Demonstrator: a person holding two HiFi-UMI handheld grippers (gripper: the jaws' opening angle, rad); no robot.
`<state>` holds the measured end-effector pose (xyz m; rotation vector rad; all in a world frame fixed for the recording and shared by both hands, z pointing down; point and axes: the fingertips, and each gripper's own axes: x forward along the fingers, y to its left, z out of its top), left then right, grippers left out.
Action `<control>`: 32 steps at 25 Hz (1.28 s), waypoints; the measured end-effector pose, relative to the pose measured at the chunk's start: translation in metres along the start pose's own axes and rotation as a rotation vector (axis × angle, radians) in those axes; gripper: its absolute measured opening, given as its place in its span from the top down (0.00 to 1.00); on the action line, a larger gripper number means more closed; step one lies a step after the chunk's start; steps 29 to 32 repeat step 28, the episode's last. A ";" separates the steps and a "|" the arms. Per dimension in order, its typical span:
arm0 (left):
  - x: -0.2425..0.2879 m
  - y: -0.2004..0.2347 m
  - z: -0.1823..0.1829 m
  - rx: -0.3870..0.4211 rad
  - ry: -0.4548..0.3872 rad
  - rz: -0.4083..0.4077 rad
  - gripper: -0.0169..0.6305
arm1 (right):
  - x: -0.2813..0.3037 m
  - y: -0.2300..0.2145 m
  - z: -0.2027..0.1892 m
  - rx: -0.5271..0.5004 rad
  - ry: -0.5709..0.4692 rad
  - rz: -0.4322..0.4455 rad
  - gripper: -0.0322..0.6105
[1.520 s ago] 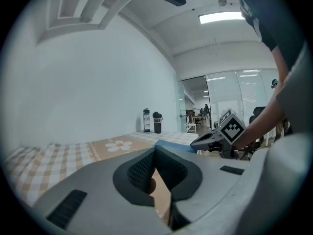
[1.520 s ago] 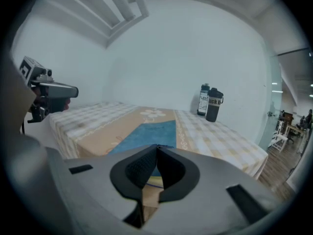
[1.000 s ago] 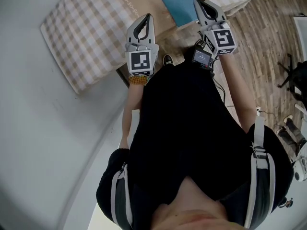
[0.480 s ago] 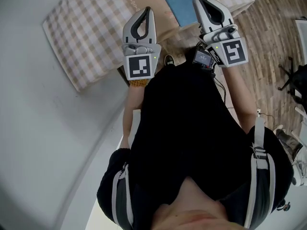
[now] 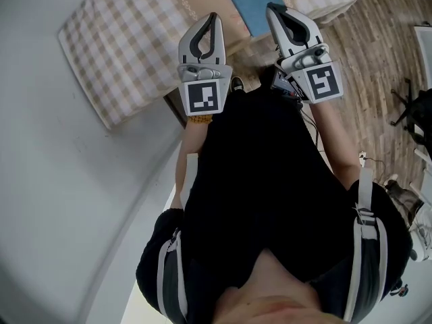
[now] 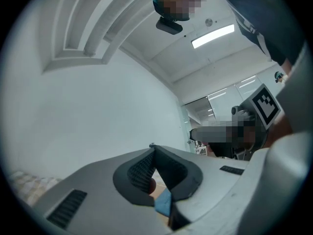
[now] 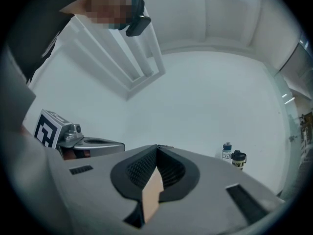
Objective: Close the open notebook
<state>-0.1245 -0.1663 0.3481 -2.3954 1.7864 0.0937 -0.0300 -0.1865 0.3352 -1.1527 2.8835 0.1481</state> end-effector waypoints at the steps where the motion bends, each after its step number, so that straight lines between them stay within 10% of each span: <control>1: -0.001 -0.001 -0.003 -0.001 0.005 0.000 0.97 | -0.001 0.001 -0.005 -0.003 0.017 0.002 0.94; 32: 0.005 0.021 -0.032 -0.044 0.078 -0.030 0.97 | 0.014 -0.018 -0.049 0.030 0.130 -0.065 0.94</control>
